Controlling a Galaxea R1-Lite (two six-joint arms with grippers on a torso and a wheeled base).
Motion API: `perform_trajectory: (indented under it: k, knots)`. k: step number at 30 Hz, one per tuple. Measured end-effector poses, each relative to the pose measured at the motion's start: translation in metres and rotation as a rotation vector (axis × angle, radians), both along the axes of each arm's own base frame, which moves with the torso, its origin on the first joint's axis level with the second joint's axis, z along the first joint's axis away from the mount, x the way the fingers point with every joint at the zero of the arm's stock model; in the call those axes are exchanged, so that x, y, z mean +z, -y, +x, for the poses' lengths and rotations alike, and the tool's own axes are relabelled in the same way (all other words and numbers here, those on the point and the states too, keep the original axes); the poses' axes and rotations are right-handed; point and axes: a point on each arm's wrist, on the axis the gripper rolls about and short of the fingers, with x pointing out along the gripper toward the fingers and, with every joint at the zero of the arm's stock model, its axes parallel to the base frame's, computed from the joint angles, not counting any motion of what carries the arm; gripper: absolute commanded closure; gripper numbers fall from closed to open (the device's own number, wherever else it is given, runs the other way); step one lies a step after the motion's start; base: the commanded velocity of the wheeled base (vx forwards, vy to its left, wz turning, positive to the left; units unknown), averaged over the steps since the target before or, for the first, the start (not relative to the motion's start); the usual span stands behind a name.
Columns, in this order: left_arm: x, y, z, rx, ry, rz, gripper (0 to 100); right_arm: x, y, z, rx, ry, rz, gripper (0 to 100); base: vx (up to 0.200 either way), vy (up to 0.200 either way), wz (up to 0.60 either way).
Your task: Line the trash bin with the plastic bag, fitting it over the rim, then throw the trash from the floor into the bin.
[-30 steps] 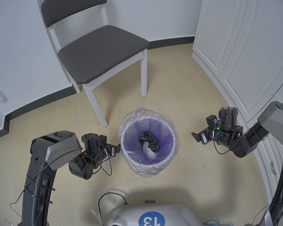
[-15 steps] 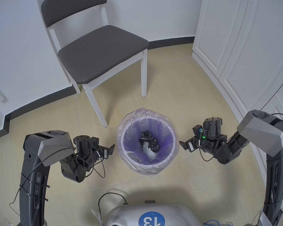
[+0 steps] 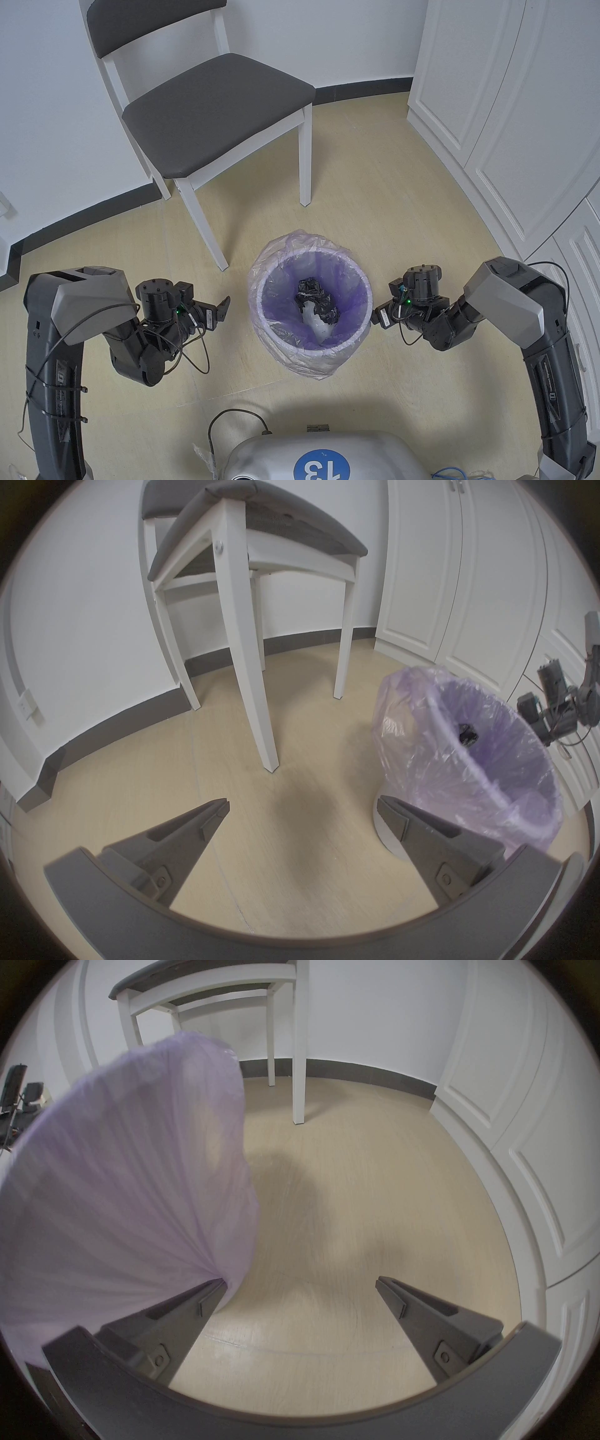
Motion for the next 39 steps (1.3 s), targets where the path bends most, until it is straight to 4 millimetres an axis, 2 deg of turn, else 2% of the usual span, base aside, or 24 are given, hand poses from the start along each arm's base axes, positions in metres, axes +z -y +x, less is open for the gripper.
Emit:
perform_trajectory:
  k: [3, 6, 15, 20, 30, 35, 37, 39]
  knots:
    - [0.009, -0.001, -0.006, 0.0, 0.015, -0.002, 0, 0.0, 0.005, -0.007, -0.011, -0.018, 0.005, 0, 0.0, 0.0, 0.0]
    - [0.021, -0.001, -0.013, -0.004, 0.033, -0.005, 0, 0.015, 0.014, -0.016, -0.026, -0.013, 0.013, 0, 0.0, 0.0, 0.0]
    - [0.066, -0.005, -0.044, -0.011, 0.103, -0.021, 0, 0.104, 0.049, -0.058, -0.089, 0.075, 0.069, 0, 0.0, 0.0, 0.0]
    - [0.086, -0.023, -0.067, 0.027, 0.135, -0.029, 0, 0.147, 0.069, -0.089, -0.143, 0.126, 0.134, 0, 0.0, 0.0, 0.0]
    - [0.138, -0.077, -0.112, 0.147, 0.245, -0.055, 0, 0.197, 0.116, -0.133, -0.267, 0.224, 0.172, 0, 0.0, 0.0, 0.0]
    - [0.172, -0.087, -0.142, 0.156, 0.291, -0.088, 0, 0.231, 0.128, -0.158, -0.291, 0.325, 0.195, 0, 0.0, 0.0, 0.0]
    - [0.188, -0.088, -0.162, 0.147, 0.287, -0.102, 0, 0.25, 0.132, -0.173, -0.299, 0.38, 0.219, 0, 0.0, 0.0, 0.0]
    - [0.195, -0.087, -0.174, 0.136, 0.275, -0.109, 0, 0.26, 0.133, -0.183, -0.302, 0.409, 0.237, 0, 0.0, 0.0, 0.0]
